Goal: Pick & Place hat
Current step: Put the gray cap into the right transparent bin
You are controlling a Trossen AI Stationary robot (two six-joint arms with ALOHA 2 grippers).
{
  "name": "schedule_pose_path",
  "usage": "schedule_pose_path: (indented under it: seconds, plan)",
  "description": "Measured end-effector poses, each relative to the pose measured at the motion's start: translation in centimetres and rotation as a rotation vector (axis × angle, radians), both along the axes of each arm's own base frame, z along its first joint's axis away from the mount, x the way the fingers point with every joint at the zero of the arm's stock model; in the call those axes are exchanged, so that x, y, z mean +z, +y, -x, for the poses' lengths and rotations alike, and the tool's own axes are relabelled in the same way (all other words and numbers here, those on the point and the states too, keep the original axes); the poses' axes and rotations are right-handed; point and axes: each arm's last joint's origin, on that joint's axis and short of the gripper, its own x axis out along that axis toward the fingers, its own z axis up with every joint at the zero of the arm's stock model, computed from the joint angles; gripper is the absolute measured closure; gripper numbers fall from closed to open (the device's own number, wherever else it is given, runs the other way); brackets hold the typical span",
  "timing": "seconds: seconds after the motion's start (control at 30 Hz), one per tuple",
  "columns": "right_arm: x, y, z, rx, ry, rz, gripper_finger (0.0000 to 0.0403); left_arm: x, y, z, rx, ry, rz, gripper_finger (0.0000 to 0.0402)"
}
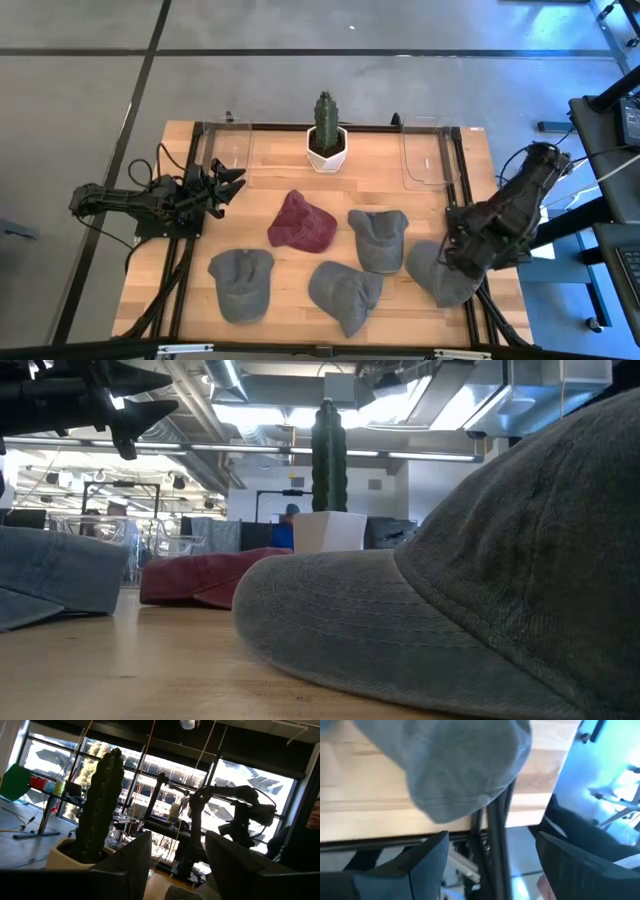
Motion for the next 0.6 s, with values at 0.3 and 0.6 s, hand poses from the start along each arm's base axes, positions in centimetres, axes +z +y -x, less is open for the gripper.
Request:
schedule_pose_path:
  seconds: [0.3,0.6]
  plan:
    - [-4.6,1.2,0.6,0.09,-0.005,0.03,0.0104,0.0,0.0,0.0,0.006,-0.003,0.002,0.0221]
    - [-8.4,2.5,1.9,0.184,-0.007,-0.046,0.0104,0.0,0.2,0.1,0.073,-0.003,0.028,0.0221]
